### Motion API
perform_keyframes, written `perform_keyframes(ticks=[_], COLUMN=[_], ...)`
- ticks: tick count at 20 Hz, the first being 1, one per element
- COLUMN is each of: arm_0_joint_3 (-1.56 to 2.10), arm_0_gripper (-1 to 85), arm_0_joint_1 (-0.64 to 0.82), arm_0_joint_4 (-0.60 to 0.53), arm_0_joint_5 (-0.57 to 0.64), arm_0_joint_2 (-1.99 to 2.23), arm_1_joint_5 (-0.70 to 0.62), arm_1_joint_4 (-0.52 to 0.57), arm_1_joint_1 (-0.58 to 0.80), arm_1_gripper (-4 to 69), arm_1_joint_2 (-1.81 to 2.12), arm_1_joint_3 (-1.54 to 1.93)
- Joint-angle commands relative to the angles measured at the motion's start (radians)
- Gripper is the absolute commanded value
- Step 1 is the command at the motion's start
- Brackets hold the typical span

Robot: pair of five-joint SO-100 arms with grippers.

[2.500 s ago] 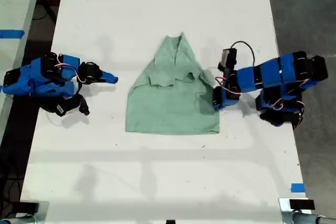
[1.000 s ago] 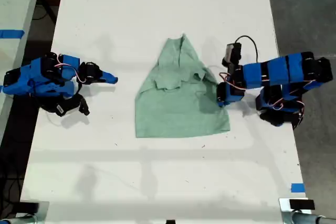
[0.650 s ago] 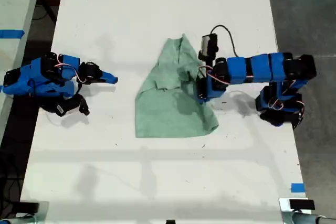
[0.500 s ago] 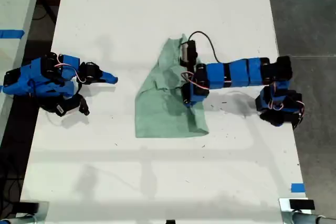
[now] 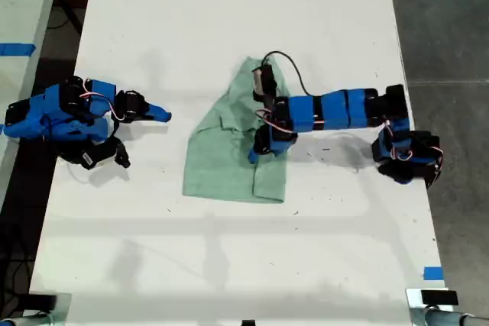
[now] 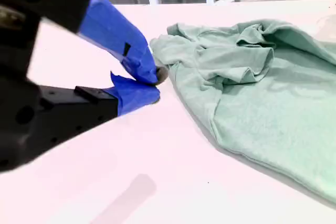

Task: Fold t shirt

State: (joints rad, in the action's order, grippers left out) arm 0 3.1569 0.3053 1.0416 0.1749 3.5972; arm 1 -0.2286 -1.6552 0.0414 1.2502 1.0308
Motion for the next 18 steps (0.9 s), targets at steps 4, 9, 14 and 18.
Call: perform_keyframes(ticks=[4,9,14,18], arm_0_joint_3=[-0.006,-0.005,-0.005,-0.003], arm_0_gripper=[0.0,0.0,0.0,0.0], arm_0_joint_1=[-0.017,-0.015,-0.015,-0.015], arm_0_joint_4=[0.002,0.002,0.000,-0.002], arm_0_joint_5=[-0.017,-0.017,-0.017,-0.017], arm_0_joint_2=[0.008,0.008,0.008,0.008], arm_1_joint_5=[0.109,0.161,0.140,0.023], arm_1_joint_4=[-0.066,0.193,0.261,0.215], arm_1_joint_1=[0.023,0.040,0.046,0.078], arm_1_gripper=[13.3,-1.4,-1.3,-1.2], arm_1_joint_2=[0.736,1.371,1.789,2.253], arm_1_joint_3=[0.477,1.278,1.730,2.010])
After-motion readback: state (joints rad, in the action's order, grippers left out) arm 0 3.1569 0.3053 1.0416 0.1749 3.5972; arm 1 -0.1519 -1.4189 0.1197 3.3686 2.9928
